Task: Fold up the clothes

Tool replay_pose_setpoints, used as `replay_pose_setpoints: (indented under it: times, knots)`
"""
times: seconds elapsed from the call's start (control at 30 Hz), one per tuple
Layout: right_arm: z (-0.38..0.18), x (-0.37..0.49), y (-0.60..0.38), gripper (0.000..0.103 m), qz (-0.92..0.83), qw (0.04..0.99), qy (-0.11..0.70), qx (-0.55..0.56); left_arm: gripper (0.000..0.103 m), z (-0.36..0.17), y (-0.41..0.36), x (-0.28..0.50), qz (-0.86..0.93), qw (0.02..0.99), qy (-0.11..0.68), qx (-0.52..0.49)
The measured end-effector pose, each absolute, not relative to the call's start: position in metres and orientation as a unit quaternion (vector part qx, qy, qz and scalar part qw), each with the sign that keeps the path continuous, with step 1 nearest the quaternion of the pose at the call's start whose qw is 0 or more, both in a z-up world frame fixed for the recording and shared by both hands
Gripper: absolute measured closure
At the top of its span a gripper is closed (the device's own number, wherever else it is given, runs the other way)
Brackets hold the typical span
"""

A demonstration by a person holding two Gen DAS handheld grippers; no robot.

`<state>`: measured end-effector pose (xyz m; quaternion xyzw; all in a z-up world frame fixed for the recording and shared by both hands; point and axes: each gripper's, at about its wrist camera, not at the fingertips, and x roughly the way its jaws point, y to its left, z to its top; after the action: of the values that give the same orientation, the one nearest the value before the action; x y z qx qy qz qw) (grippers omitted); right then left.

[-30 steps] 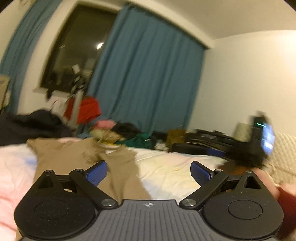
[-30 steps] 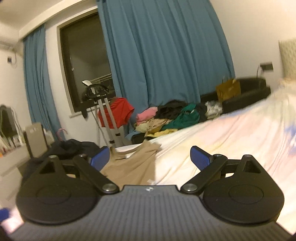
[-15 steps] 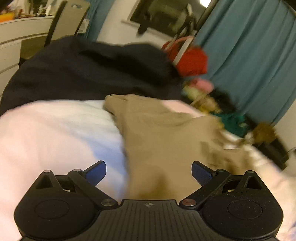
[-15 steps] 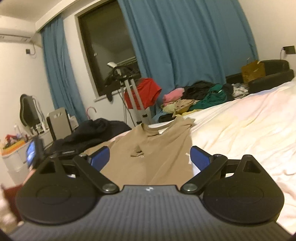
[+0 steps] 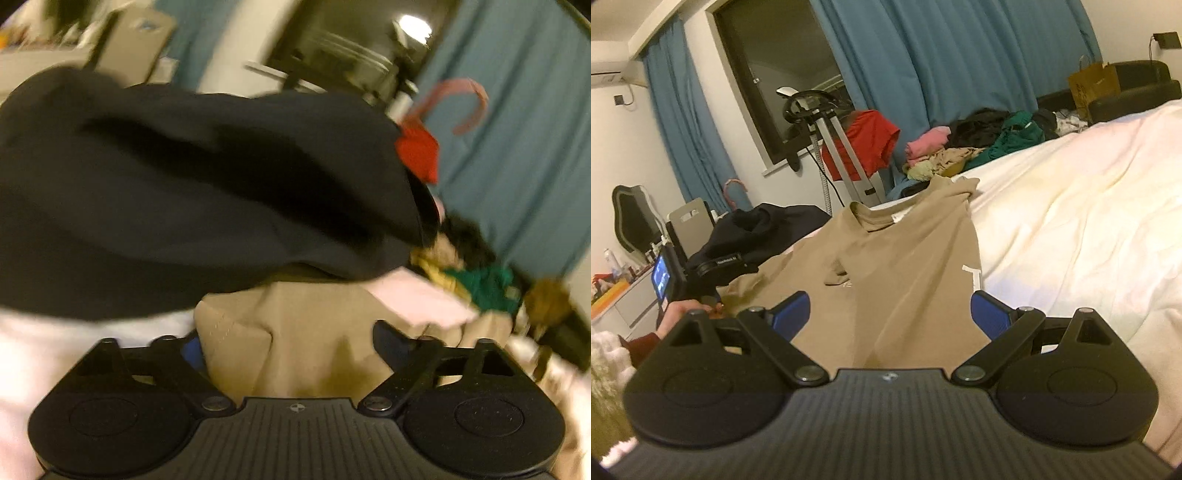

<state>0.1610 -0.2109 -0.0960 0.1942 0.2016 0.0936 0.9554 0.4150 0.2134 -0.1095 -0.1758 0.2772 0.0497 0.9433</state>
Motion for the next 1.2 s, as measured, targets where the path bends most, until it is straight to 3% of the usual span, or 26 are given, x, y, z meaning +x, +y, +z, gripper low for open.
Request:
replay_pose_setpoints:
  times: [0.03,0.1,0.13,0.33,0.67,0.73,0.77,0.83,0.9,0.93,1.0,1.2]
  knots:
    - [-0.097,0.164,-0.212,0.008,0.093,0.954,0.204,0.197,0.05,-0.109,0.208,0.418,0.051,0.944,0.287,-0.153]
    - [-0.098,0.164,-0.214,0.008,0.092,0.953,0.208,0.202,0.083,-0.108,0.197,0.423,0.047,0.945,0.304,-0.107]
    - [-0.097,0.164,-0.214,0.008,0.092,0.953,0.207,0.203,0.089,-0.104,0.19,0.422,0.044,0.947,0.307,-0.078]
    - [-0.085,0.15,-0.218,0.008,0.09,0.955,0.192,0.206,0.093,-0.067,0.132,0.401,0.028,0.96,0.273,0.058]
    - [-0.06,0.12,-0.243,0.008,0.055,0.964,0.139,0.22,0.094,-0.015,-0.063,0.379,-0.098,0.956,0.217,0.169]
    - [-0.064,0.123,-0.249,0.008,0.044,0.963,0.143,0.226,0.093,-0.028,-0.1,0.393,-0.114,0.953,0.226,0.166]
    - [-0.066,0.125,-0.25,0.008,0.041,0.962,0.145,0.227,0.093,-0.035,-0.114,0.398,-0.12,0.952,0.236,0.157]
    - [-0.069,0.128,-0.254,0.008,0.038,0.964,0.142,0.222,0.081,-0.052,-0.134,0.405,-0.129,0.947,0.261,0.133]
    - [-0.075,0.132,-0.257,0.008,0.038,0.962,0.146,0.225,0.059,-0.074,-0.139,0.409,-0.138,0.941,0.293,0.1]
    - [-0.077,0.134,-0.259,0.008,0.041,0.961,0.149,0.229,0.054,-0.079,-0.139,0.406,-0.135,0.94,0.299,0.089]
    - [-0.079,0.137,-0.262,0.008,0.042,0.959,0.154,0.236,0.034,-0.079,-0.128,0.386,-0.133,0.945,0.286,0.085]
    - [-0.075,0.136,-0.258,0.008,0.064,0.962,0.143,0.224,0.024,-0.054,-0.065,0.289,-0.096,0.959,0.262,0.051]
